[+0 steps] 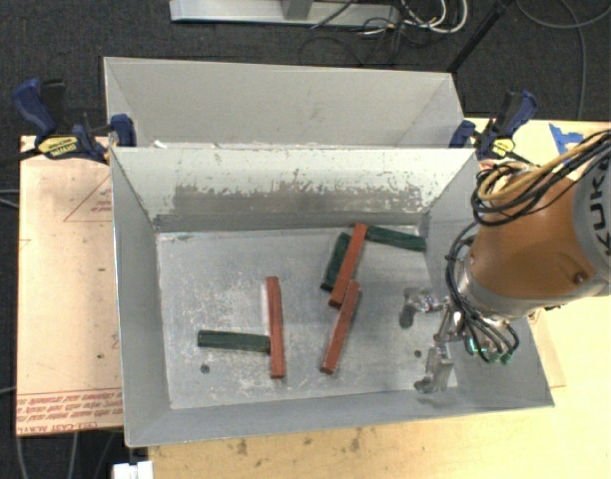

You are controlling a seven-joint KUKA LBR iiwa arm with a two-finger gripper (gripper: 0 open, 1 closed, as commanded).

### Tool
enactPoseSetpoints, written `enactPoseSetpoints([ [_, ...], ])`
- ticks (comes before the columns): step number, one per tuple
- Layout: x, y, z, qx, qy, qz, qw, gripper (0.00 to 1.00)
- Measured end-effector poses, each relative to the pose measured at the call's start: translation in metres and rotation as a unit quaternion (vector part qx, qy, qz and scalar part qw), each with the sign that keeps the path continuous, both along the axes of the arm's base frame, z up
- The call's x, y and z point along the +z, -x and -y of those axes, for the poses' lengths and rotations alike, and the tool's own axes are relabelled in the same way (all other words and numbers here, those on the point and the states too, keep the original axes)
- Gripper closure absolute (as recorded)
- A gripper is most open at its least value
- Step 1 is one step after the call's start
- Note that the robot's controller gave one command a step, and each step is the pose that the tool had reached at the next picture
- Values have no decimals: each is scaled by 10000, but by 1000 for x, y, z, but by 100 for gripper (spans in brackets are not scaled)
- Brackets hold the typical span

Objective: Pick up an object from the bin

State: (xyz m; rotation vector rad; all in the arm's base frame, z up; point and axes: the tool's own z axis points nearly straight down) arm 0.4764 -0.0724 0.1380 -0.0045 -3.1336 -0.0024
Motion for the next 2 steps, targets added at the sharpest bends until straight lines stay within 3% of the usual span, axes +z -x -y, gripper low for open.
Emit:
enactPoseSetpoints([
  [1, -67, -109, -77, 2240, -7, 72, 9746, 0],
  [2, -36, -148, -60, 2330, 4, 80, 9724, 0],
])
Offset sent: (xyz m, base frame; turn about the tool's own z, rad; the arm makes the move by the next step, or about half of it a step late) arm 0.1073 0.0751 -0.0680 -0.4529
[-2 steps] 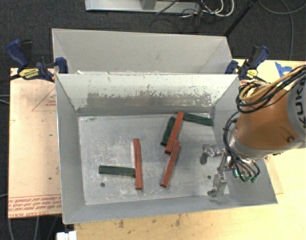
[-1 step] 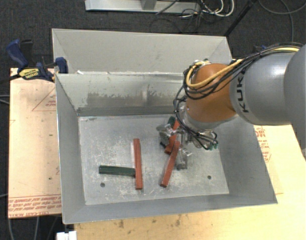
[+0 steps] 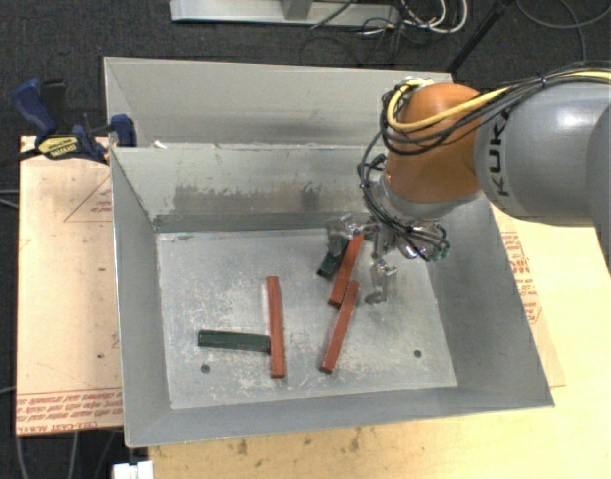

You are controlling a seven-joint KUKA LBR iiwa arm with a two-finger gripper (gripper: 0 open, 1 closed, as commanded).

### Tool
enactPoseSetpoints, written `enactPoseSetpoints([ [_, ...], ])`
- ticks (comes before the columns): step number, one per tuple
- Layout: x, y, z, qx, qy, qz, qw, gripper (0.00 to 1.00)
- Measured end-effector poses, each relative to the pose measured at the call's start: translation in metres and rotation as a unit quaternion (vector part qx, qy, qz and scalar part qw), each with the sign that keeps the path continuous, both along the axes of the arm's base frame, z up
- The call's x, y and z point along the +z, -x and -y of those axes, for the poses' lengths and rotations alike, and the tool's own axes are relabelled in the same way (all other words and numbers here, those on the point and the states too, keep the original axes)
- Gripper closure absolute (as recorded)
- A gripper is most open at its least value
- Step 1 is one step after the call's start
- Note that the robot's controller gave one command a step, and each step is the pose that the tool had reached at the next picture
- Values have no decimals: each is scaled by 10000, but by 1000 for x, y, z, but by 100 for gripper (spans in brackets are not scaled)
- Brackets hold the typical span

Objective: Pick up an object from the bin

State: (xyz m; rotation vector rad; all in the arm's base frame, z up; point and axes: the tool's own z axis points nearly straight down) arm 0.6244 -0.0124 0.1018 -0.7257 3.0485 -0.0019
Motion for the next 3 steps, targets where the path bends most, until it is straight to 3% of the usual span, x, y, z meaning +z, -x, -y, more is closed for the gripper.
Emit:
enactPoseSetpoints([
  [1, -1, -17, -22, 942, -3, -13, 9955, 0],
  [2, -31, -16, -21, 2550, 9, -41, 9669, 0],
  [3, -30, -17, -21, 2528, 5, -29, 9675, 0],
])
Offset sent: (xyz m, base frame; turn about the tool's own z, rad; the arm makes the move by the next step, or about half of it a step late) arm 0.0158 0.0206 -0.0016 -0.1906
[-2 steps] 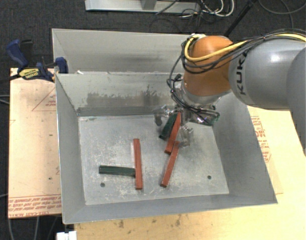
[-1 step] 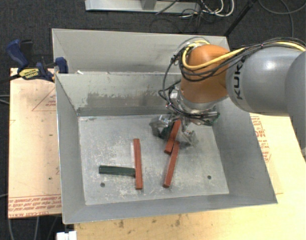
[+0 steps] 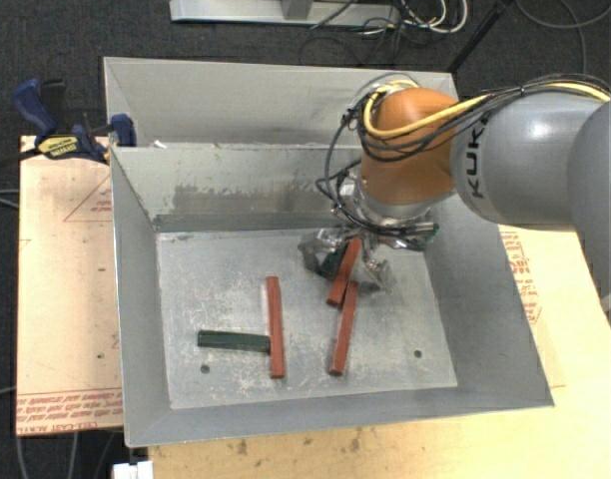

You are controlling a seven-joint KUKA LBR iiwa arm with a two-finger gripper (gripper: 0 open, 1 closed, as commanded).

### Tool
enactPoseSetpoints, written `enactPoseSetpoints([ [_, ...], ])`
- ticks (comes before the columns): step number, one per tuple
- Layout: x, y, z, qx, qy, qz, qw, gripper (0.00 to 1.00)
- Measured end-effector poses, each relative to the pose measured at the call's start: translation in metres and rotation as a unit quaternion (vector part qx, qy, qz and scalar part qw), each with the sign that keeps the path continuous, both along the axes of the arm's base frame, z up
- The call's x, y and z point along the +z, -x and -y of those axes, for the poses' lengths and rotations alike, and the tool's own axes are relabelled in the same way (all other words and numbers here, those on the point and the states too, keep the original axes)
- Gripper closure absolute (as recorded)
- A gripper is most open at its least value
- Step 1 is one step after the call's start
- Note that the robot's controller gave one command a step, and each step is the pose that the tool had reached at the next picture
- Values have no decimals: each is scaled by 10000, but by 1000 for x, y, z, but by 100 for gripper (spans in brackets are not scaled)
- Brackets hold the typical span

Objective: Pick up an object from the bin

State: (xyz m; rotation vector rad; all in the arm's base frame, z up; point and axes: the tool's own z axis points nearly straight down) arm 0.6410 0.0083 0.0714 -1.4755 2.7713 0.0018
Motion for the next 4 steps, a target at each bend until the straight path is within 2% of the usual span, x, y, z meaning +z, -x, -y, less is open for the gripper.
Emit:
enactPoseSetpoints([
  [1, 3, -2, -1, 0, -11, 27, 10000, 100],
  [2, 8, -3, -2, -14, -9, 19, 10000, 100],
  [3, 86, -6, -3, -31, 0, 51, 10000, 100],
  [4, 112, -7, -4, -48, 0, 29, 10000, 100],
])
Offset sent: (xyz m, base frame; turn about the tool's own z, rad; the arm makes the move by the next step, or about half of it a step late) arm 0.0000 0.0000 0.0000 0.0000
